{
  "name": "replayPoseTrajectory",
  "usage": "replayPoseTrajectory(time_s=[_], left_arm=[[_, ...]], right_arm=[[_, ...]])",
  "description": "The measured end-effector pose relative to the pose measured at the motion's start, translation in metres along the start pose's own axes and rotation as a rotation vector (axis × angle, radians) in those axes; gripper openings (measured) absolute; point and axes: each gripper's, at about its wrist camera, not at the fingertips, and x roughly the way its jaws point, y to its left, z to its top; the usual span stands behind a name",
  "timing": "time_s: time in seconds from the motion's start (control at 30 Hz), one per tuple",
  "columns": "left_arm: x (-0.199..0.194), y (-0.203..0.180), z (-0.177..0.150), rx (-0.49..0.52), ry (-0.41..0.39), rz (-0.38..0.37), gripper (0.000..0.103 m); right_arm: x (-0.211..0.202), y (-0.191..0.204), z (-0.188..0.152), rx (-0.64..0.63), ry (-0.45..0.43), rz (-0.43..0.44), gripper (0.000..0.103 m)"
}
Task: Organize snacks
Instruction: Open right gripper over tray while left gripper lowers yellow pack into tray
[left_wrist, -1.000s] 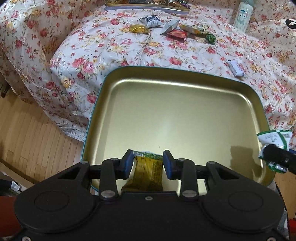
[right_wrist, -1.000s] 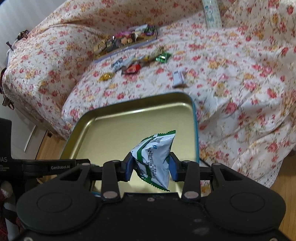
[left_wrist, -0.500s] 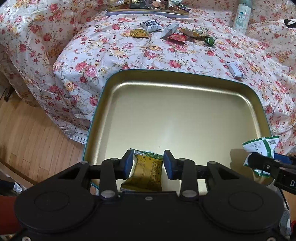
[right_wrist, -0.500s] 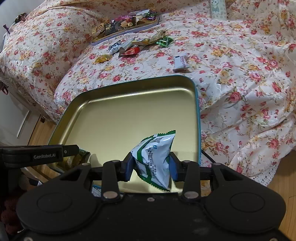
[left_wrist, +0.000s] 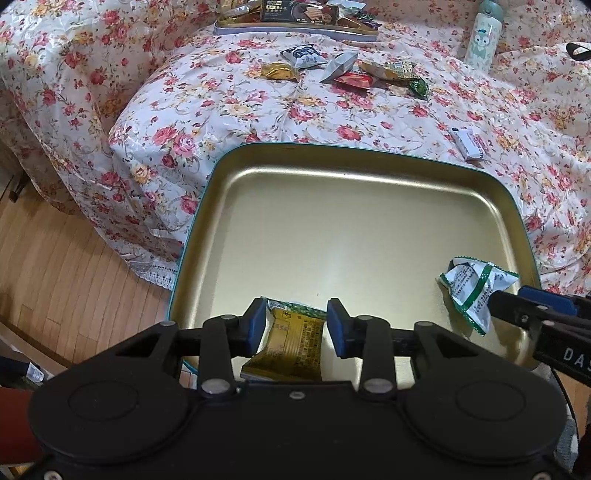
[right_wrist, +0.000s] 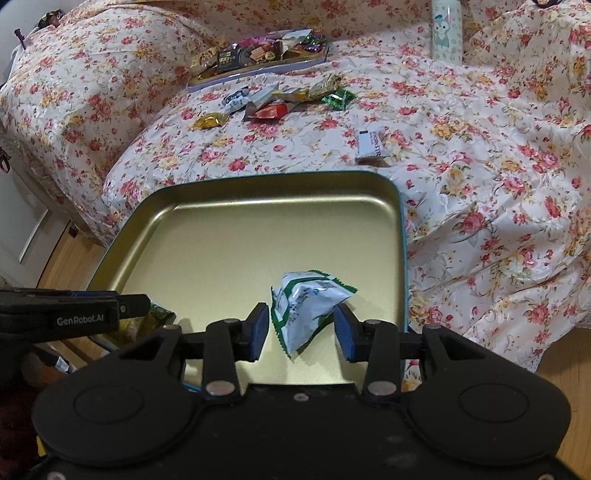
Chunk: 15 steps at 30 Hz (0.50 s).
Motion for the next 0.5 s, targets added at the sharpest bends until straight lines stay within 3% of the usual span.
replayPoseTrajectory(time_s=[0.5], left_arm=[[-0.001, 0.002, -0.001, -0.015, 0.008, 0.004, 0.048]], right_arm=[[-0.021, 0.005, 0.005, -0.019, -0.043, 0.016, 0.058]])
